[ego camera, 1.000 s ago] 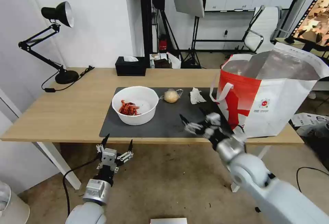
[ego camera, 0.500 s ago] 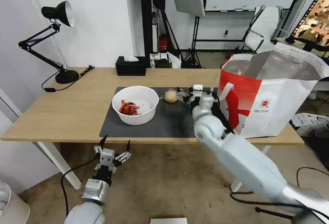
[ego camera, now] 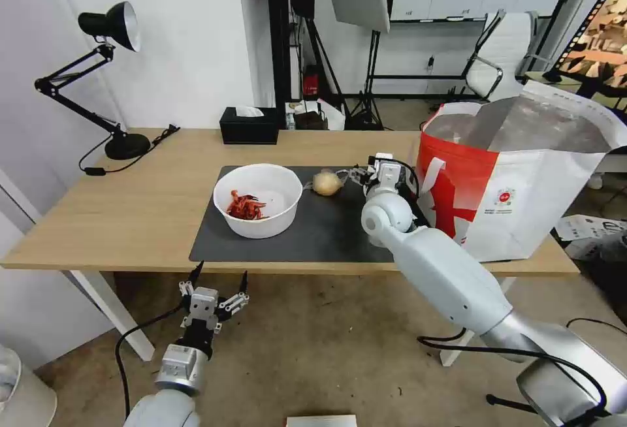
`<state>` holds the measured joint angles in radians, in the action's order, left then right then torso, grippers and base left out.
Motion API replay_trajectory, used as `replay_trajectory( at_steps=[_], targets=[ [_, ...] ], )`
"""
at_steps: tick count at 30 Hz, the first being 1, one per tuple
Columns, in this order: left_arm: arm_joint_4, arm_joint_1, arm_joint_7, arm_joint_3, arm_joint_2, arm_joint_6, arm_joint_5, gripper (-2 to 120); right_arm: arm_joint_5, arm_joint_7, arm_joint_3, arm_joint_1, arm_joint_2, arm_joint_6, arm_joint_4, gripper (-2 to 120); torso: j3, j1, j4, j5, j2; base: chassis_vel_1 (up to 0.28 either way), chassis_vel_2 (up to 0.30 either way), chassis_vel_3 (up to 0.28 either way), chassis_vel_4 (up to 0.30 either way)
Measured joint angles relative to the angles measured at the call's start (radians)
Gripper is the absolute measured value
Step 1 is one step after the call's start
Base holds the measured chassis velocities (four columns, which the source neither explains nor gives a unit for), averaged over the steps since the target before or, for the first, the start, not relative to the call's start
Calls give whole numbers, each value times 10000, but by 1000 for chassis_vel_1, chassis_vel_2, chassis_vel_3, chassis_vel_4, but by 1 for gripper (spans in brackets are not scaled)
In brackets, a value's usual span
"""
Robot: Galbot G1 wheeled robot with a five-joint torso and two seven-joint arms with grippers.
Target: Pick up the trash from the table and place it into the takeout bag.
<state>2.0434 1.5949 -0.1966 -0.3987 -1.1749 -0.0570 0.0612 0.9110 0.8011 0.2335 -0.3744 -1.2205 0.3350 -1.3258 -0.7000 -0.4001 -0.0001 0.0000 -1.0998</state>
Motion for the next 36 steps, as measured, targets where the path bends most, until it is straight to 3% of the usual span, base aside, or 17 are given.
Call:
replay_trajectory(
  at_steps=[8,26,33,36],
  targets=[
    [-4,23,-14,-12,-58,-28,-43,100,-7,-298,-135,222,-391,470,1177,100,0,0,1,0,0,0,0,0,0],
    [-20,11,-22,-53,-18,-50,-20,100,211,-1068,-204,227,-289,897,1458,100,0,1,1,0,-2,0,0,0,0],
    [-13,-42,-21,34,6,-58,-7,100,412,-1132,-341,143,-263,886,1479,95,2,2,2,0,-3,0,0,0,0],
    [-14,-60,-21,34,42,-58,12,100,529,-1124,-440,136,-288,846,1546,82,4,4,0,-4,-4,0,0,0,0]
  ],
)
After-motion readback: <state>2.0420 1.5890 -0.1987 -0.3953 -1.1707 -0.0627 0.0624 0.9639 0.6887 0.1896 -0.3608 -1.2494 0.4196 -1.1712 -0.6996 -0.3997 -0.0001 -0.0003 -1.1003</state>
